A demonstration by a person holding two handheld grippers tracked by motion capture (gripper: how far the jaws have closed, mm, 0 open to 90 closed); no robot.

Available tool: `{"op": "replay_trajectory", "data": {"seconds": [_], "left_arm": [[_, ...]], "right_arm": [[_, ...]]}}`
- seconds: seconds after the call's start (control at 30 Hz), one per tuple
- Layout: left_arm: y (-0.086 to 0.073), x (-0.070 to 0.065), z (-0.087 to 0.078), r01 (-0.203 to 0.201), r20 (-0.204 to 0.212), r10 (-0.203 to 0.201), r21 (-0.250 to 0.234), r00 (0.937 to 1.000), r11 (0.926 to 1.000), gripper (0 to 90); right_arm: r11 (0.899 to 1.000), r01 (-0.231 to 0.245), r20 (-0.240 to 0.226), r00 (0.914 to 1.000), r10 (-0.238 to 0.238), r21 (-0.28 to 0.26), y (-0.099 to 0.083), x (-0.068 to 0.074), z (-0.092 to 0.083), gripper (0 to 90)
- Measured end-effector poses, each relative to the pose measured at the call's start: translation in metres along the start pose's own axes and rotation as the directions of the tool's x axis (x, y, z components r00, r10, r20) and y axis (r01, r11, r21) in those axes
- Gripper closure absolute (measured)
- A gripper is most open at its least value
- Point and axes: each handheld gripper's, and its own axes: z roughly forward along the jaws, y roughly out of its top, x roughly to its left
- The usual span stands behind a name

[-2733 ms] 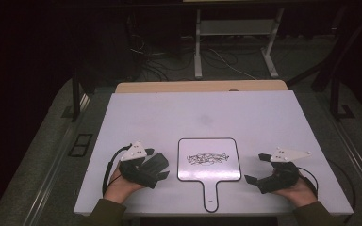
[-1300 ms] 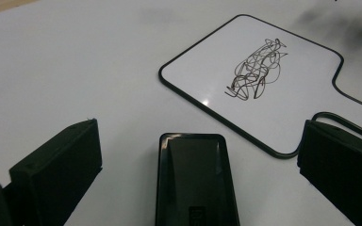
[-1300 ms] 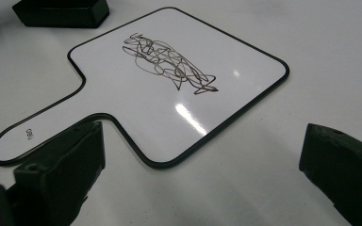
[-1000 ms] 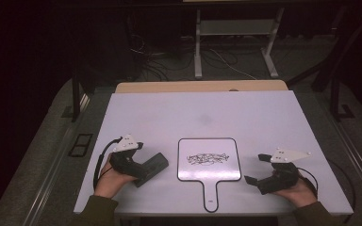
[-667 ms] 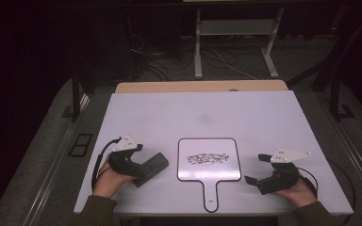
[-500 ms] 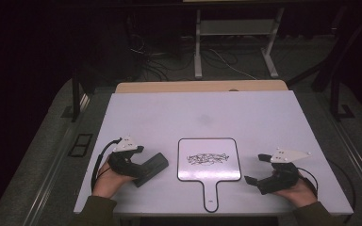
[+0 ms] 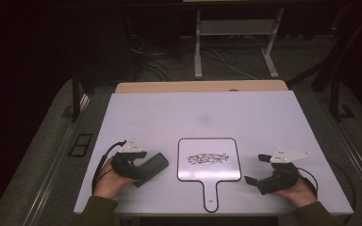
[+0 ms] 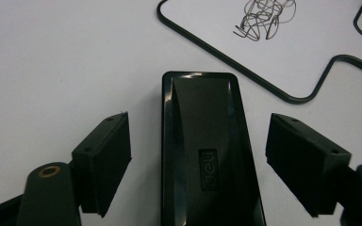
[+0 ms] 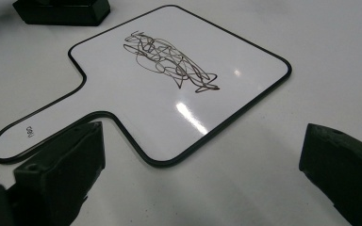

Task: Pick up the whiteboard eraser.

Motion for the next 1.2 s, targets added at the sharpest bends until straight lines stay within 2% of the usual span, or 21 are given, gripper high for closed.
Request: {"op": "replay_trajectory", "data": {"seconds": [0.23,0.3,0.57,0.77,1.2], "left_arm": [[0.001,-0.002,0.002,-0.003,0.003,0.003,0.030,1.0000,0.9996,24.7],[0.001,-0.003,0.004,-0.017,-0.002,0.017,0.042,0.9999,0.9990,25.1],[0.001,-0.006,0.008,-0.031,-0.011,0.032,0.088,0.9994,0.9956,28.1],[0.002,-0.008,0.010,-0.033,-0.015,0.035,0.101,0.9993,0.9943,32.7],[0.001,-0.010,0.014,-0.034,-0.032,0.038,0.122,0.9988,0.9919,35.6]], "right_arm": [[1.000,-0.002,0.002,1.0000,0.002,0.001,0.000,0.000,0.000,0.0],[1.000,0.000,0.004,1.0000,0.000,0.002,0.000,0.000,0.000,0.0],[1.000,0.001,0.004,1.0000,-0.001,0.004,0.000,0.000,0.000,0.0],[1.000,0.004,0.005,1.0000,-0.004,0.003,0.000,0.000,0.000,0.0],[1.000,0.004,0.005,1.0000,-0.004,0.002,0.000,0.000,0.000,0.0]]}}
